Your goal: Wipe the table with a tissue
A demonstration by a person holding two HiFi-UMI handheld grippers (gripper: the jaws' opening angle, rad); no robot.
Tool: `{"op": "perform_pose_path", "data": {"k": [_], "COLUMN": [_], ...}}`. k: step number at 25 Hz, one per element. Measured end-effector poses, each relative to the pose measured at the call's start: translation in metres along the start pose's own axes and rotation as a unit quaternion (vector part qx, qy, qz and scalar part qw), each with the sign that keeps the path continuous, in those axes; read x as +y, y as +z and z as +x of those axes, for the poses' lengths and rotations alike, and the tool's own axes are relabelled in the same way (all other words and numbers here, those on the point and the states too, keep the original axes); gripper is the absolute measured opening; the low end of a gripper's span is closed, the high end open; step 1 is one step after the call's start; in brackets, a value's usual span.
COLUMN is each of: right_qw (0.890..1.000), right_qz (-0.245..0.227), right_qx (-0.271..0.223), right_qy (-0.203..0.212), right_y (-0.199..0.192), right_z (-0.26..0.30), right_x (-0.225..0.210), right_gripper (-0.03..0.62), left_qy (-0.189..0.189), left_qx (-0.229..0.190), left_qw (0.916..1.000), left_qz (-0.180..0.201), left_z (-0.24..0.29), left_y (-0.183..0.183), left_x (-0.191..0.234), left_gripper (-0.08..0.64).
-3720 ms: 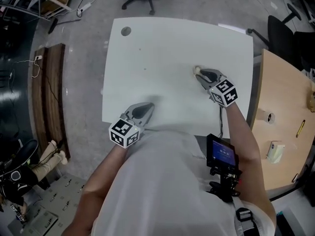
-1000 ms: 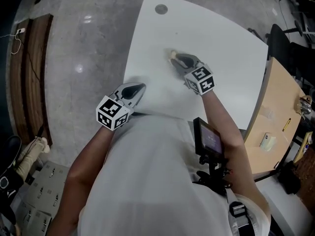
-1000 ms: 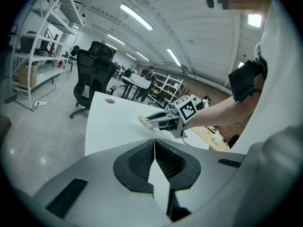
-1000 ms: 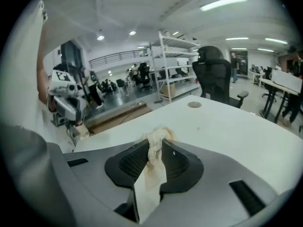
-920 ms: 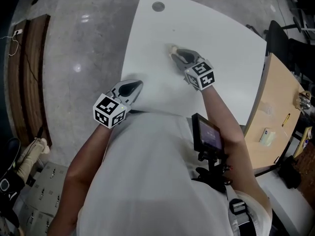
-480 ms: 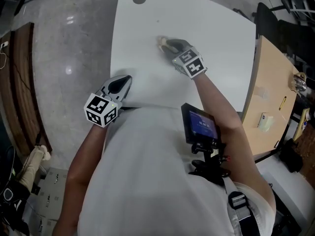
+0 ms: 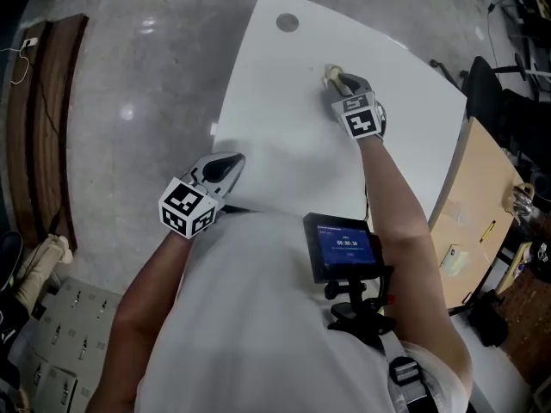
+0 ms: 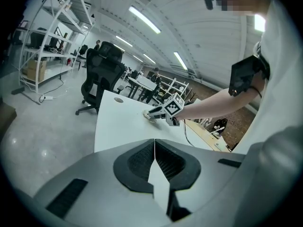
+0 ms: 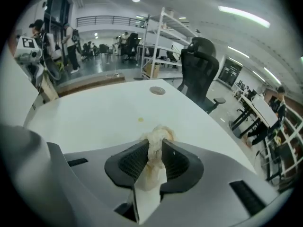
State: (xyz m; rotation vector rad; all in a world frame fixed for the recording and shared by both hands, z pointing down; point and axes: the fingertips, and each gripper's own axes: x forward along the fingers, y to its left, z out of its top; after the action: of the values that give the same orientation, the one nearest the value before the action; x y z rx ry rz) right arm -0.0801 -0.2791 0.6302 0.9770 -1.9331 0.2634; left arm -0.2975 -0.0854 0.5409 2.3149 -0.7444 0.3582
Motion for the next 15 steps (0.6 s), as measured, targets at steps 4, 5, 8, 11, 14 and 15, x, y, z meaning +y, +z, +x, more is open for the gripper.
{"op": "perform_pose_path", "data": {"k": [4,5,8,11,14,15], "right_qw": [0.995,0.994,0.989,0.985,0.98,0.978], "right_qz": [-0.096,-0.11,-0.144,-0.169,-0.191,-0.197], "right_qx": [0.011,0.011,0.012,0.0,-0.009,-0.012], "right_qy": [0.001,0.001,0.0,0.018,0.052,0.067], "right_y": [0.013,0.015,0.022,0.039,0.057,0.061], "right_z": [0.01,0.011,0.015,0.022,0.027,0.028], "right_x": [-0.002,-0.002,0.001,0.02,0.046,0.054], "right_gripper": [0.084,0.084,0.083,0.083,0.083,0.083], "left_qy": [0.006,0.007,0.008,0.009,0.011,0.011], "left_qx": [0.004,0.004,0.005,0.004,0.002,0.002], "left_qw": [1.0,0.9999,0.9999,0.9999,0.9999,0.9999], "left_qz": [-0.006,-0.007,-0.008,-0.008,-0.008,-0.008], "left_z": [-0.002,-0.002,-0.002,-0.003,-0.004,-0.004], "left_y": [-0.006,-0.006,-0.005,-0.004,-0.002,-0.003], "left_x": [0.001,0.001,0.003,0.004,0.004,0.004], "left_gripper": [0.008,0.008,0.008,0.008,0.008,0.008]}}
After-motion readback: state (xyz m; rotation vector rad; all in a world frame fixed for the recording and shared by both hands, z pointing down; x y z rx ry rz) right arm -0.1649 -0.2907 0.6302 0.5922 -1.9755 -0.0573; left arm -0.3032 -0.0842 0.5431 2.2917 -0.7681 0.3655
